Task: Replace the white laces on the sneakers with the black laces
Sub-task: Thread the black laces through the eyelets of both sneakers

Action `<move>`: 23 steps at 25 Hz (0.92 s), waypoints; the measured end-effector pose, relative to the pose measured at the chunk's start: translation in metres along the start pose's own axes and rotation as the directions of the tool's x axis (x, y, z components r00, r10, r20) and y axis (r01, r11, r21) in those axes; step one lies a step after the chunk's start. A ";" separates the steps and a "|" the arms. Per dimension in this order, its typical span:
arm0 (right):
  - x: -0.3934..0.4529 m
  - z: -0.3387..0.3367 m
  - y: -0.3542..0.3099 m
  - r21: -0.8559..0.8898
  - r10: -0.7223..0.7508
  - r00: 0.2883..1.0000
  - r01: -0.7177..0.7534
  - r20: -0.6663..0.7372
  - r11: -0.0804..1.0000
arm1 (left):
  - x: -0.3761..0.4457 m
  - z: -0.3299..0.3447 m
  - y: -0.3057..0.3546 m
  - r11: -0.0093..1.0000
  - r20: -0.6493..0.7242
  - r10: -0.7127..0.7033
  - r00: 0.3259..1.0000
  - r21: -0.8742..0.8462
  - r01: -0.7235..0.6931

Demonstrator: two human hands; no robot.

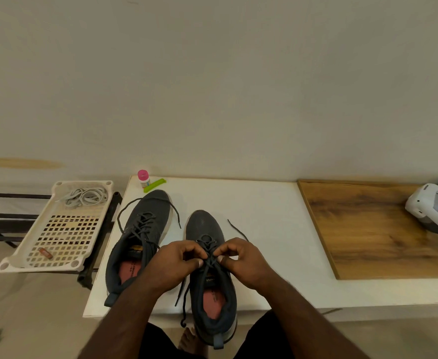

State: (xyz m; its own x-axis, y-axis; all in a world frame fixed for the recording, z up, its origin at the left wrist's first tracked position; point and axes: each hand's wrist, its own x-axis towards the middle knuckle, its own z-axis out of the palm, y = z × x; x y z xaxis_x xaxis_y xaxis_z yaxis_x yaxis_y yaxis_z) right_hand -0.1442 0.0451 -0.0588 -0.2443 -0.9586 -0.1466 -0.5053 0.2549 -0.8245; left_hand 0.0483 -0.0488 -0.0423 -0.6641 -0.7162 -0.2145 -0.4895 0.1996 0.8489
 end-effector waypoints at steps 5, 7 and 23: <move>0.000 0.002 -0.002 -0.022 0.001 1.000 -0.001 0.005 1.000 | 0.000 0.000 0.002 0.999 0.015 0.019 1.000 0.027 -0.020; -0.002 0.002 0.001 0.040 0.009 1.000 -0.008 -0.015 0.999 | 0.000 0.000 0.002 0.999 0.018 0.022 1.000 0.029 -0.023; -0.009 -0.002 0.000 0.197 0.019 0.998 -0.005 -0.066 0.980 | -0.005 -0.006 0.007 0.995 0.008 -0.059 0.998 0.085 0.058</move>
State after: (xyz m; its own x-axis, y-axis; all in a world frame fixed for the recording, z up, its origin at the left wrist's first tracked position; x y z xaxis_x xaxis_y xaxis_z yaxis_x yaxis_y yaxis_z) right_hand -0.1430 0.0543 -0.0563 -0.3079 -0.9431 -0.1253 -0.3310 0.2296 -0.9153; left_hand 0.0513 -0.0483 -0.0319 -0.6388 -0.7212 -0.2679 -0.5734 0.2141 0.7908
